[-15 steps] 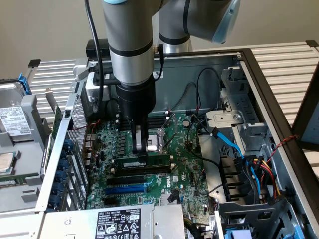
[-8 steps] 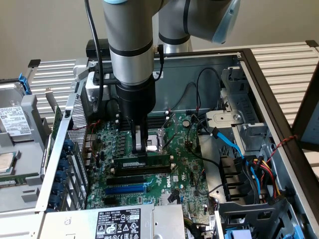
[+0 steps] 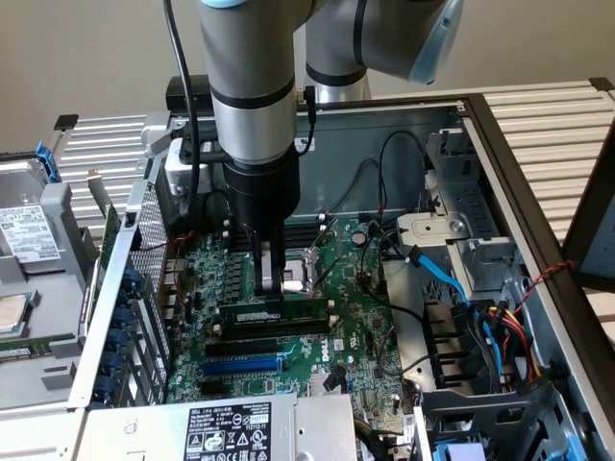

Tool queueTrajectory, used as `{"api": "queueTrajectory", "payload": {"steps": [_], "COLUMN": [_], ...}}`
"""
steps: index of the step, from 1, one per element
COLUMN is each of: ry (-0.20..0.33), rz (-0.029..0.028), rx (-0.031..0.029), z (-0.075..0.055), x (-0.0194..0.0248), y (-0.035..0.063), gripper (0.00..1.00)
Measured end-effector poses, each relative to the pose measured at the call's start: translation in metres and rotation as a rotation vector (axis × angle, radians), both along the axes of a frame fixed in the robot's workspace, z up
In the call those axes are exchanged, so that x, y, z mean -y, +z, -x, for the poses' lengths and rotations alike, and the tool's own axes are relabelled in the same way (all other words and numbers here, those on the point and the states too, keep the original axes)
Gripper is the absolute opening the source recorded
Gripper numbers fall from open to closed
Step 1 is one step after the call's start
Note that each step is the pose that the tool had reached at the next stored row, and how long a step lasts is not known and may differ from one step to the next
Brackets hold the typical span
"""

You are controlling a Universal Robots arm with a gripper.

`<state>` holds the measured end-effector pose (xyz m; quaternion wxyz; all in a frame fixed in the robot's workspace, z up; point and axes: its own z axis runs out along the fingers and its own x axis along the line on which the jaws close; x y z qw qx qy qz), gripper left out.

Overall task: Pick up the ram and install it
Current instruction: 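Insert the ram into the slot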

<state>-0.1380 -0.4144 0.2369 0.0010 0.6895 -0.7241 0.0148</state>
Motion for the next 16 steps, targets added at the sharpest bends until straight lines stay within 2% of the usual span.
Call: {"api": "queueTrajectory", "payload": {"steps": [16], "ry": [0.002], "rz": [0.0001], "rx": [0.0000], "z": [0.0000], "x": [-0.0003], "y": [-0.0017], "gripper": [0.12]}}
